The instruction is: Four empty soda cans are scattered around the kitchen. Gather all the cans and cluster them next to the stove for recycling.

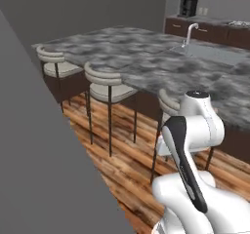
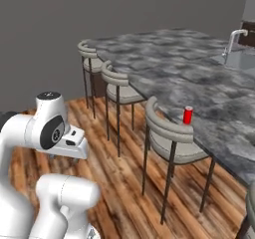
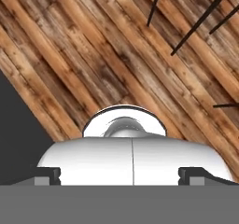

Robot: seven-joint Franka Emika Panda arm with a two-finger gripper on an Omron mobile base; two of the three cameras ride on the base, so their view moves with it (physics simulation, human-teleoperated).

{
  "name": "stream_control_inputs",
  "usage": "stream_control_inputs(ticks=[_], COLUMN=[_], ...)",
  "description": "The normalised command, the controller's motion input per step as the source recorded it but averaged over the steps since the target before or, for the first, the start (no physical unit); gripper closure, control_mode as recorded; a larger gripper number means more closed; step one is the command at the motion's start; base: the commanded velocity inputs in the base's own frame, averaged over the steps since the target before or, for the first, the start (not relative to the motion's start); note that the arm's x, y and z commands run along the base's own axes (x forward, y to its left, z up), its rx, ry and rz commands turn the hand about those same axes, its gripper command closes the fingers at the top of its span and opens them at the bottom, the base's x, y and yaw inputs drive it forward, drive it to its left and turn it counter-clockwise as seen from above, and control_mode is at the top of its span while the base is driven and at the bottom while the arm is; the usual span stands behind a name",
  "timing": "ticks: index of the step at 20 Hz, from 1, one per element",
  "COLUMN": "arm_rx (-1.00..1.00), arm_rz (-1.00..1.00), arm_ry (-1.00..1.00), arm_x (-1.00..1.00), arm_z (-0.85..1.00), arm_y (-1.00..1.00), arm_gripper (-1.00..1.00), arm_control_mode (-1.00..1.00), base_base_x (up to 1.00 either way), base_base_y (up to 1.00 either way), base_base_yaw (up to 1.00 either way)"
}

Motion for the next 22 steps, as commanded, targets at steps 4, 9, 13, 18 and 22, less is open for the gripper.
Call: stream_control_inputs(ticks=[4, 9, 13, 18, 22], arm_rx=[0.00, 0.00, 0.00, 0.00, 0.00], arm_rz=[0.00, 0.00, 0.00, 0.00, 0.00], arm_ry=[0.00, 0.00, 0.00, 0.00, 0.00], arm_x=[0.00, 0.00, 0.00, 0.00, 0.00], arm_z=[0.00, 0.00, 0.00, 0.00, 0.00], arm_y=[0.00, 0.00, 0.00, 0.00, 0.00], arm_gripper=[-1.00, -1.00, -1.00, -1.00, -1.00], arm_control_mode=[1.00, 1.00, 1.00, 1.00, 1.00], base_base_x=[0.24, 0.30, 0.44, 0.46, 0.68], base_base_y=[0.66, 0.47, 0.65, 0.97, 0.84], base_base_yaw=[-0.68, -0.84, -0.77, -0.62, -0.49])
